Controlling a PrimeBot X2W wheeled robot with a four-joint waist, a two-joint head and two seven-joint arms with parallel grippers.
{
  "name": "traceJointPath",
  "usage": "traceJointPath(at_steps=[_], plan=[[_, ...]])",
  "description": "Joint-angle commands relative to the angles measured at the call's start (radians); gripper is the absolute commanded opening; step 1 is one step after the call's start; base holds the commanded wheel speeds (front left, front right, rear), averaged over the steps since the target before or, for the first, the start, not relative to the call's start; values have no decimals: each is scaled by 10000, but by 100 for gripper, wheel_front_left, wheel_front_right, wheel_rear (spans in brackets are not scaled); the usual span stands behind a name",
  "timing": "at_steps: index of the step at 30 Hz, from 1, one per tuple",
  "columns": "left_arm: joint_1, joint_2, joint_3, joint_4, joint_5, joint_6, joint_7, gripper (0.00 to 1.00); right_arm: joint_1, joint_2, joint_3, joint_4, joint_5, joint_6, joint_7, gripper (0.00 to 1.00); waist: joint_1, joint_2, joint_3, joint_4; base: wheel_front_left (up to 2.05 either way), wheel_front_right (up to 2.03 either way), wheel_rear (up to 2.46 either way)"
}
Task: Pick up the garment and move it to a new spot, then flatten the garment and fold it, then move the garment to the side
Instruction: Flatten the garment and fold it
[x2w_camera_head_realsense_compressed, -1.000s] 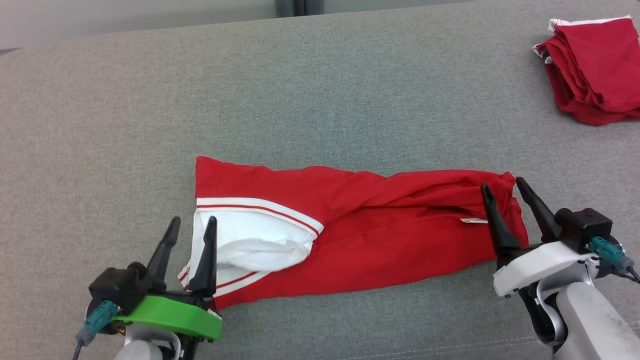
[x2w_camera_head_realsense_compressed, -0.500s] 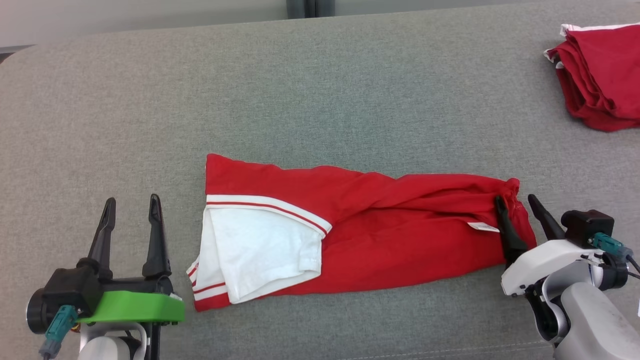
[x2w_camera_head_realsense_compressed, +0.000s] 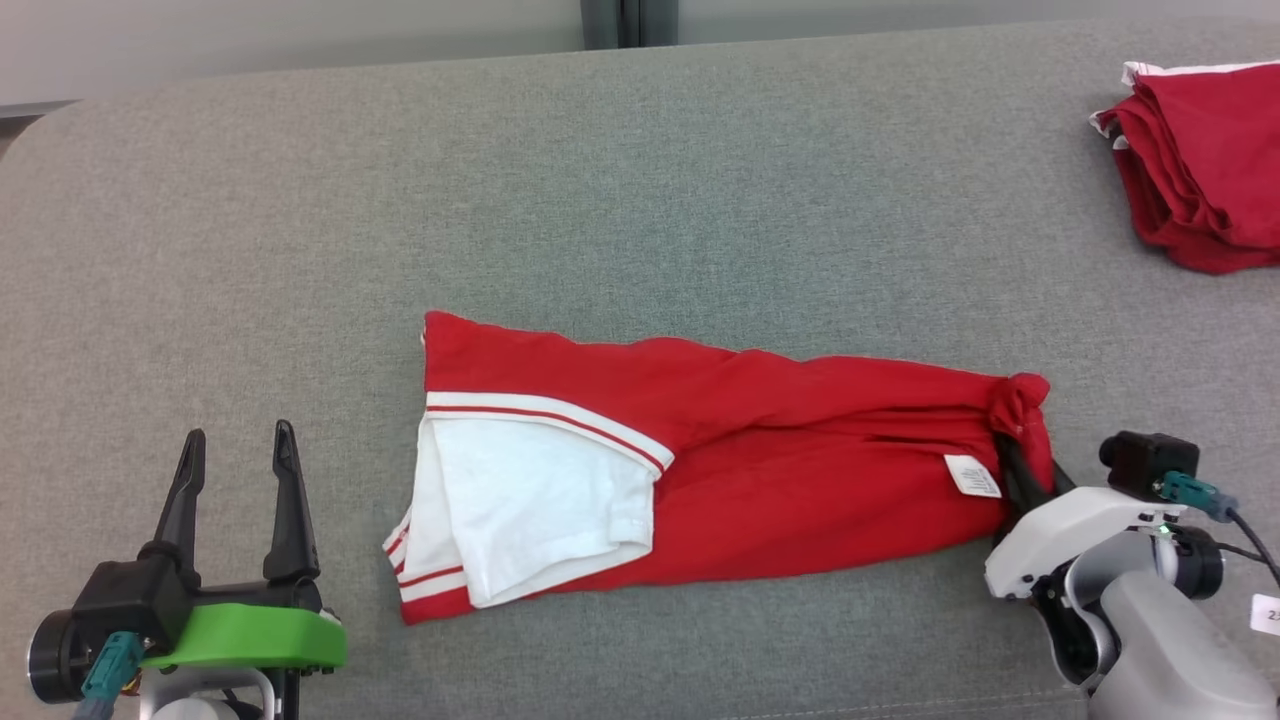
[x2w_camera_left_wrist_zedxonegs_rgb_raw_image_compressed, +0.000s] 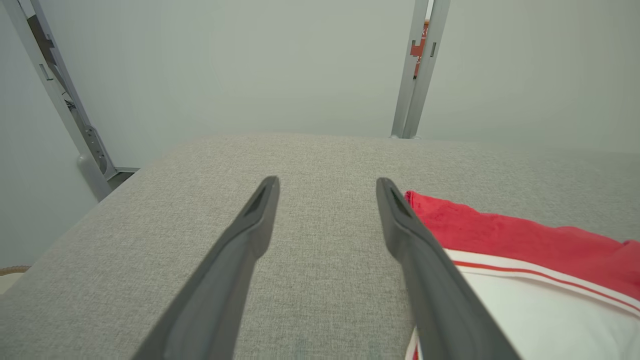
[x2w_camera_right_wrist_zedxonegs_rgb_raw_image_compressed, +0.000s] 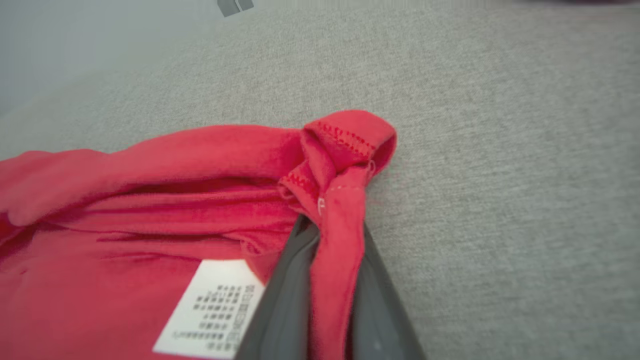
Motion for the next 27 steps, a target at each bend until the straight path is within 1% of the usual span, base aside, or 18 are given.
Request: traceJointPath(at_steps=[1,4,7,9,13,19,27], plan=[[141,-10,76,14,92,-39,-25,100,-89,-317,-147,119,90,-27,-67,0,1,0,-82,-50,0,0,0],[167,-21,142,17,139,-53,-25,100,-201,-747,-374,199,142,-26,-111,0,1,0,-192,-90,0,0,0],[206,-29,166,-5,157,-65,-25,100,-256,-1378,-802,378,162,-24,-132,0,1,0,-282,-106,0,0,0],[238,-33,186,-5,162,-68,-25,100,-273,-1672,-962,468,126,-23,-131,0,1,0,-338,-118,0,0,0],[336,-38,274,6,146,-69,-25,100,-342,-1989,-988,329,-33,-23,-120,0,1,0,-485,-199,0,0,0],[465,-44,395,43,71,-72,-25,100,-376,-1655,-489,-526,-205,-18,-88,0,1,0,-669,-304,0,0,0],[588,-43,298,35,-45,-74,-25,100,-63,-585,778,-2444,-482,-17,337,0,1,0,-788,-204,0,0,0]])
